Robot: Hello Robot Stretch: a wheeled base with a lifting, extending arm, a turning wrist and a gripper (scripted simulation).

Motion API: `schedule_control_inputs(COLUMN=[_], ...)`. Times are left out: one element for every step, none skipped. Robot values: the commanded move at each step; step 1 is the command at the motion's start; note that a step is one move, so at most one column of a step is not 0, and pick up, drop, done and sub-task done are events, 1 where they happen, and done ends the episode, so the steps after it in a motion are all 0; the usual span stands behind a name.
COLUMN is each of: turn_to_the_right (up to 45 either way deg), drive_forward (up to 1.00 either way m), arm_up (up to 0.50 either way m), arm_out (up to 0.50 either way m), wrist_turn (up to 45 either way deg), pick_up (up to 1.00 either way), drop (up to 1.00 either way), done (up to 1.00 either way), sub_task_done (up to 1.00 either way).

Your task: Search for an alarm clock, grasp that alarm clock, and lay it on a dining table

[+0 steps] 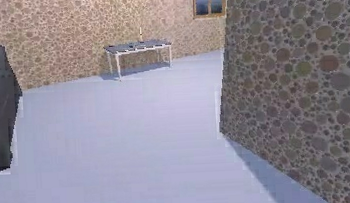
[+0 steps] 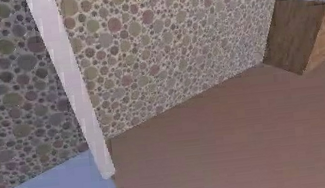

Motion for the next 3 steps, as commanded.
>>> schedule_control_inputs(turn_to_the_right=[0.0, -3.0, 0.0], drive_forward=[1.00, 0.00, 1.00], arm_up=[0.00, 0.00, 0.00], arm_out=[0.00, 0.00, 0.00], wrist_turn=[0.0, 0.0, 0.0], pick_up=[0.00, 0.00, 0.00], drop=[0.00, 0.00, 0.00], done=[0.00, 0.00, 0.00], sub_task_done=[0.00, 0.00, 0.00])
